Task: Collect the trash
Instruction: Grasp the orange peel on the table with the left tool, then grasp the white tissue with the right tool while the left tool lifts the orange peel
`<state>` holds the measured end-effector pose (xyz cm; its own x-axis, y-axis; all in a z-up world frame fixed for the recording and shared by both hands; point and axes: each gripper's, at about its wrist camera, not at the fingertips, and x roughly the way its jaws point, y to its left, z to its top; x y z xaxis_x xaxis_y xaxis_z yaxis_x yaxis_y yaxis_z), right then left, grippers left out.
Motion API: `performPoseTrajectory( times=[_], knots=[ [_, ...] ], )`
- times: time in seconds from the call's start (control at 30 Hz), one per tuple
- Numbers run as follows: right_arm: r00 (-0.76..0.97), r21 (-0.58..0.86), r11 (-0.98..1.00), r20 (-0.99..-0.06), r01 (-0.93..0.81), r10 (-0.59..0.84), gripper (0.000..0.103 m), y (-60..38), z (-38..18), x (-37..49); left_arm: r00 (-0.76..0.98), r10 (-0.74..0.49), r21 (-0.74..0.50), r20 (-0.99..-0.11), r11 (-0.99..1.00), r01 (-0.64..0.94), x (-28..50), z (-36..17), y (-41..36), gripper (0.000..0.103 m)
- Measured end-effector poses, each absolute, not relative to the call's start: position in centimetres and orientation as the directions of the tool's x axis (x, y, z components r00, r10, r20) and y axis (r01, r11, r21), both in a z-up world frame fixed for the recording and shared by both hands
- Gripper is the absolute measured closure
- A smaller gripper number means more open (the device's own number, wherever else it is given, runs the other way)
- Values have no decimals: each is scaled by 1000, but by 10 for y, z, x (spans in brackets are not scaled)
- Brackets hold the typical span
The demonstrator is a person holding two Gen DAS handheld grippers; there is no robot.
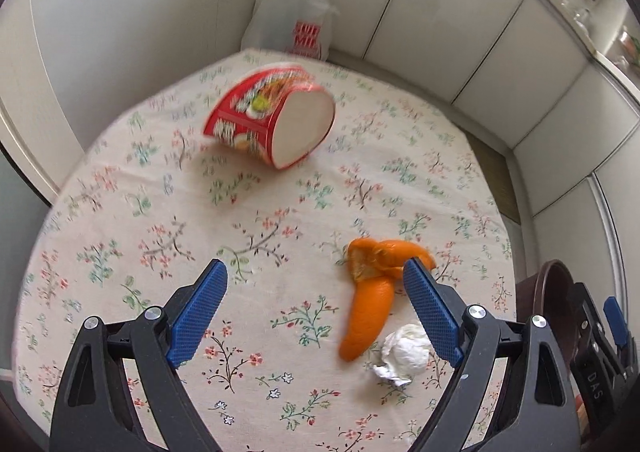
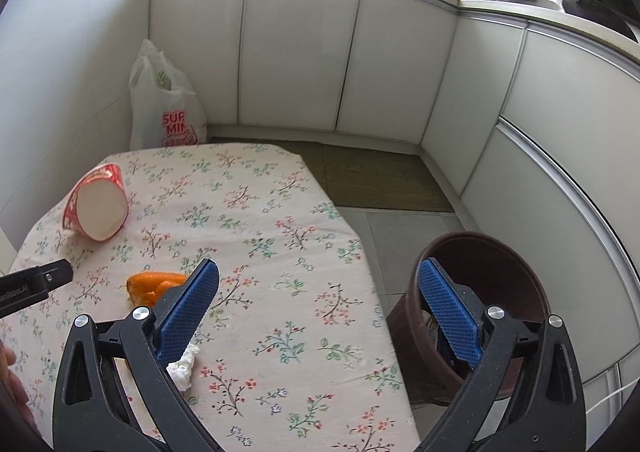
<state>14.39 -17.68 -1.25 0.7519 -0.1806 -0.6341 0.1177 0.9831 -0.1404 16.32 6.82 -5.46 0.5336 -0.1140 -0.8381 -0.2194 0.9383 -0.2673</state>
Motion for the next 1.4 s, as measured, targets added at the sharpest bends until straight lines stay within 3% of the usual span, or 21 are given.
performPoseTrajectory(
  times=[0.2, 0.4, 0.63, 0.77, 1.07, 1.2, 1.27, 1.4],
  knots=[
    [700, -159, 983, -692, 89, -175, 7, -170, -31, 155, 383, -271, -368, -883, 906, -209, 183, -94, 65, 16],
    [687, -121, 987, -708, 109, -163, 7, -179, -33, 158, 317, -241, -272, -917, 960, -58, 192, -109, 23, 19],
    [677, -115, 986, -717, 121, -167, 7, -184, -37, 164, 284, -222, -239, -933, 971, -26, 197, -126, 13, 45],
    [666, -111, 987, -729, 114, -158, 7, -182, -41, 171, 275, -246, -247, -930, 968, 30, 193, -124, 8, 71],
    [602, -120, 991, -789, 51, -126, 7, -166, -63, 182, 301, -278, -274, -912, 960, 56, 180, -111, 19, 82],
    [491, 1, 1000, -871, -3, 3, 7, -159, -86, 187, 374, -298, -313, -878, 950, 22, 177, -87, 42, 83],
    [401, 127, 992, -908, -11, 121, 7, -155, -101, 189, 418, -308, -341, -854, 940, -3, 174, -72, 57, 83],
    [284, 284, 959, -921, 20, 267, 7, -140, -123, 191, 512, -313, -395, -800, 917, -56, 171, -41, 89, 83]
  ],
)
